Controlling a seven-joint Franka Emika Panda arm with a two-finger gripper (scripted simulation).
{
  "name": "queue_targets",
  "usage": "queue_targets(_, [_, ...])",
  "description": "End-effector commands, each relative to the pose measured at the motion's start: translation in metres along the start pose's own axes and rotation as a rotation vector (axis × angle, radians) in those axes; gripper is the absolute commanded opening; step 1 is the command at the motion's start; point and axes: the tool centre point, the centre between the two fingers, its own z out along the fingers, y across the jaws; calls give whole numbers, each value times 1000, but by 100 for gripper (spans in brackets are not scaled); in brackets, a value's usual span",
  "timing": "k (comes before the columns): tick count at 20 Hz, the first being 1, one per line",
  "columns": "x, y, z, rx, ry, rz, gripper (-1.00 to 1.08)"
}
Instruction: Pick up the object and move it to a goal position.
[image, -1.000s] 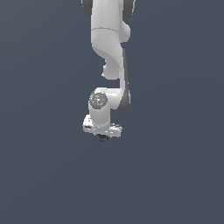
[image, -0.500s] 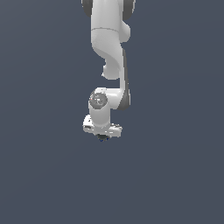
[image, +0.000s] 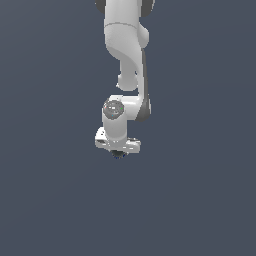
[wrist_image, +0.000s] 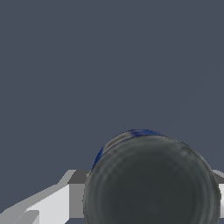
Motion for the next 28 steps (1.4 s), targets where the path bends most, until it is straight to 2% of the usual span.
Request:
queue_targets(1, [-3, -3, -13, 0, 2, 0, -100])
queue_targets(8, [-17, -13, -67, 1, 2, 0, -100])
queue_targets(28, [-68, -54, -277, -1, 2, 0, -100])
